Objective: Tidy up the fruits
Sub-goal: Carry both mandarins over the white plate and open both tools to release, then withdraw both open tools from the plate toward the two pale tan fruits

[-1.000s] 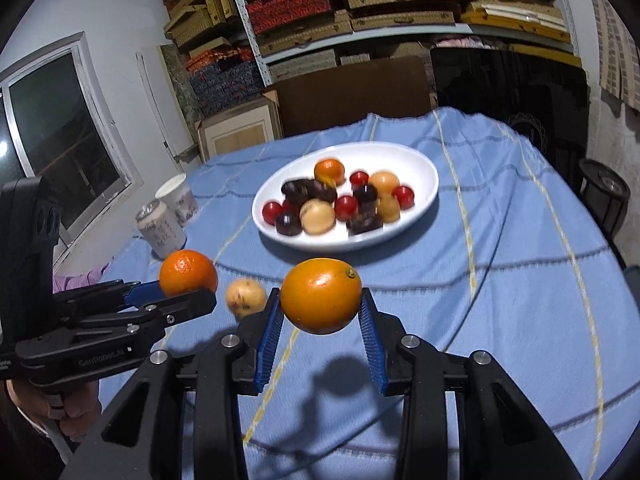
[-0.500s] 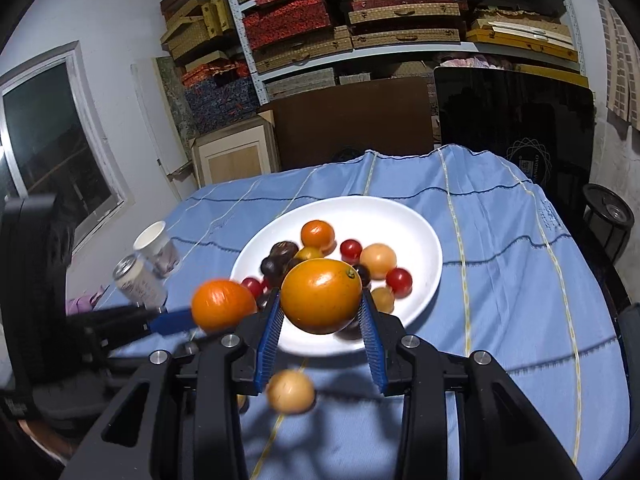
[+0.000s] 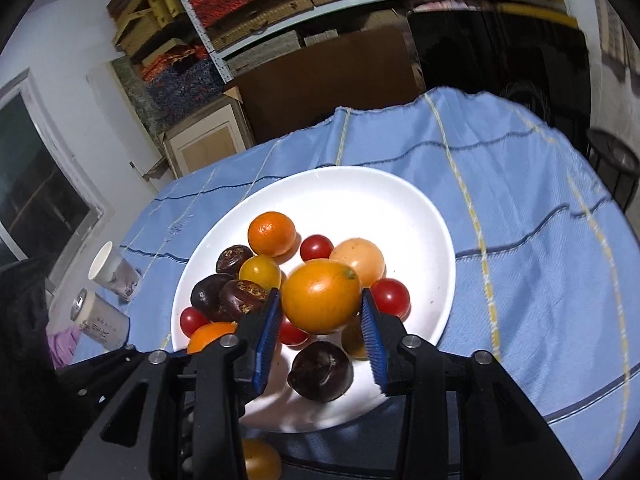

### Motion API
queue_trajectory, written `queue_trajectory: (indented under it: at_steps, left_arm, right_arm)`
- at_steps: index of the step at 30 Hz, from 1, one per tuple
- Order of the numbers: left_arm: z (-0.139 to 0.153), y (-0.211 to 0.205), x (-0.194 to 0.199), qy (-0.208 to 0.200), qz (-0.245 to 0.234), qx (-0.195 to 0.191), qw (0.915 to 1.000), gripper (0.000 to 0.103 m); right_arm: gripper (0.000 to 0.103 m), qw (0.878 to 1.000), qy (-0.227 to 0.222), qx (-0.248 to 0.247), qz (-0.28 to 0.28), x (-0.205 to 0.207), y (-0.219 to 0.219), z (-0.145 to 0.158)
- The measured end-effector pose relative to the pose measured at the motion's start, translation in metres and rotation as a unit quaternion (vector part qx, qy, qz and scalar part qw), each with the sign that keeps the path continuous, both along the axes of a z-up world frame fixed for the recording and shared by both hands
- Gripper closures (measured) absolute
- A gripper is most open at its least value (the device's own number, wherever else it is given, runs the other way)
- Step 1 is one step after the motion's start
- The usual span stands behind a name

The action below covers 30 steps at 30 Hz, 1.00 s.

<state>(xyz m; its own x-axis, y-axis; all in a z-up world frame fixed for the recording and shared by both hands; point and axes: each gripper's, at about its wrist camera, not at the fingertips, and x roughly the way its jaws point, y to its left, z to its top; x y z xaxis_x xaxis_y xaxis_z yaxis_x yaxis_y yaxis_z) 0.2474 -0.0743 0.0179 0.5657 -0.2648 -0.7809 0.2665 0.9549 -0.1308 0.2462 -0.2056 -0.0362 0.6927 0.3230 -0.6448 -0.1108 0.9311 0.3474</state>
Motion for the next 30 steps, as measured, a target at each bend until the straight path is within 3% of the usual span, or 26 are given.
queue_trajectory:
  at_steps: [1,2,16,30]
  left_arm:
    - [0.005,0.002,-0.003,-0.015,0.01,-0.001,0.9998,0.023]
    - [0.009,0.004,-0.005,-0.028,0.017,-0.005,0.9995,0.021]
    - [0.032,0.047,-0.053,-0.037,0.055,-0.021,0.9976,0.014]
    - [0.015,0.067,-0.131,-0.03,0.058,-0.008,0.9978,0.014]
  right_arm:
    - [0.058,1.0,-0.005,0.0,0.0,-0.002,0.0,0.002]
    - [0.056,1.0,-0.012,0.005,0.0,-0.005,-0.001,0.004]
    - [0.042,0.999,-0.037,0.008,0.004,-0.08,-0.009,0.025]
    - [0.041,1.0,-0.012,0.001,0.003,-0.165,-0.002,-0.003]
